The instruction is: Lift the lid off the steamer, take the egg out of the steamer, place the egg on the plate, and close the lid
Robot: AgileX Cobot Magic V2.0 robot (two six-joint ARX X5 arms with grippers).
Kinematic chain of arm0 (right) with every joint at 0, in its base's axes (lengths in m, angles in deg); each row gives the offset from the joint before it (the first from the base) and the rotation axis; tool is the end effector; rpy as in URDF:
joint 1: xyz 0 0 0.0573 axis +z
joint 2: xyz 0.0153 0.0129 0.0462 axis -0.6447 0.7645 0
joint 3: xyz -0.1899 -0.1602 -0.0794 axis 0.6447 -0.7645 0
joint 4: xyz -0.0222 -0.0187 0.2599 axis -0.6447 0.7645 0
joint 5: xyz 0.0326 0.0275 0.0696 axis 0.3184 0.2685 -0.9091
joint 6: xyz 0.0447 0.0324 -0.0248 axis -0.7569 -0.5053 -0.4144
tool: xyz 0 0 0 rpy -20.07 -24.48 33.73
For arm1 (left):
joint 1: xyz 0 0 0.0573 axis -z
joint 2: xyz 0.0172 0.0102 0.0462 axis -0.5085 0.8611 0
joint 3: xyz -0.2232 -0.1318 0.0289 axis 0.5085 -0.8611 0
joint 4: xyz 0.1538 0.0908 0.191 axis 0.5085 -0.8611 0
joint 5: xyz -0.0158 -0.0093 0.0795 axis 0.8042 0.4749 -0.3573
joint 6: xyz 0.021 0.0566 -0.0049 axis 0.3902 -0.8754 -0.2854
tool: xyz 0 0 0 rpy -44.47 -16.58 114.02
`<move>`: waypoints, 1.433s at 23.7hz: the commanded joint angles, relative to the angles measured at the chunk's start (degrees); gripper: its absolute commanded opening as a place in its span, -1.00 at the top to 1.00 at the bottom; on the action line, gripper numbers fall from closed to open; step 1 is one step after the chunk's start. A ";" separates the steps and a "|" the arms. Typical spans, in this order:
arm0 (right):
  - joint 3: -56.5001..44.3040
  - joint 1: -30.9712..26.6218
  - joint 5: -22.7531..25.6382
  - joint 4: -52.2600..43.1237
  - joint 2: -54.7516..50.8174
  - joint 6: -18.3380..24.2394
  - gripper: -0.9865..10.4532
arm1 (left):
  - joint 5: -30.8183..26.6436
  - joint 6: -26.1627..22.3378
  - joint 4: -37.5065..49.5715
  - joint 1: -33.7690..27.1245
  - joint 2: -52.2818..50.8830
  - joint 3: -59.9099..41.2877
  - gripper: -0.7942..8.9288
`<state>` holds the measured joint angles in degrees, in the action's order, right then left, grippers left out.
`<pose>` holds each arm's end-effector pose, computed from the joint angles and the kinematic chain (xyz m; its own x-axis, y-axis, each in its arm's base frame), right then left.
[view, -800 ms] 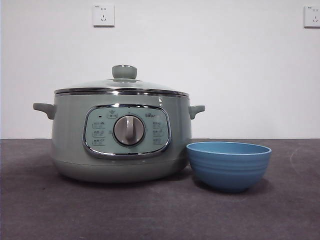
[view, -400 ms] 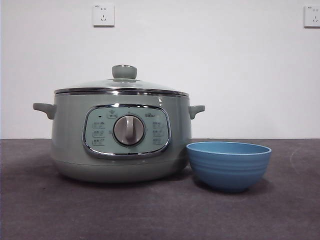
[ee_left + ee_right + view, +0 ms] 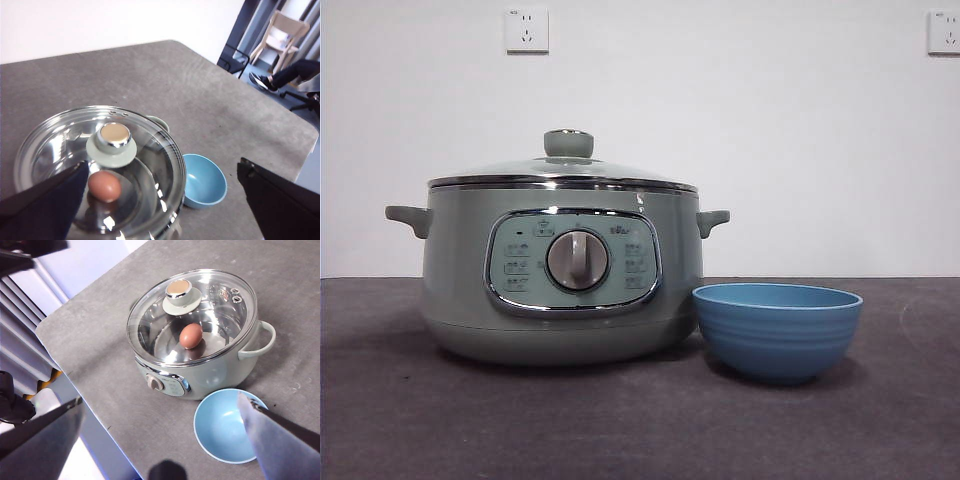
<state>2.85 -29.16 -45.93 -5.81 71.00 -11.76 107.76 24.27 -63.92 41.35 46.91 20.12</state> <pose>0.1642 0.0580 0.3761 0.4713 0.7476 -0.4680 -0.7484 0.6198 0.2363 0.1948 -0.0607 0.3656 0.6340 -0.7127 -0.3001 0.6791 0.6988 -0.2247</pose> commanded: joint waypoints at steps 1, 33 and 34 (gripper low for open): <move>0.17 0.09 0.02 -0.33 -0.02 -0.07 -0.22 | -2.99 -0.20 4.46 2.99 3.23 0.13 -0.20; 0.17 0.09 0.15 0.44 -0.02 -0.70 -0.22 | -26.51 -4.96 25.86 14.43 34.21 0.13 -0.18; 0.17 0.09 0.15 0.55 -0.02 -0.70 -0.22 | -26.60 -4.96 25.90 14.71 34.21 0.13 -0.07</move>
<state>2.85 -29.16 -45.76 -5.29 71.00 -12.02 81.53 20.01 -37.80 55.89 80.36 20.27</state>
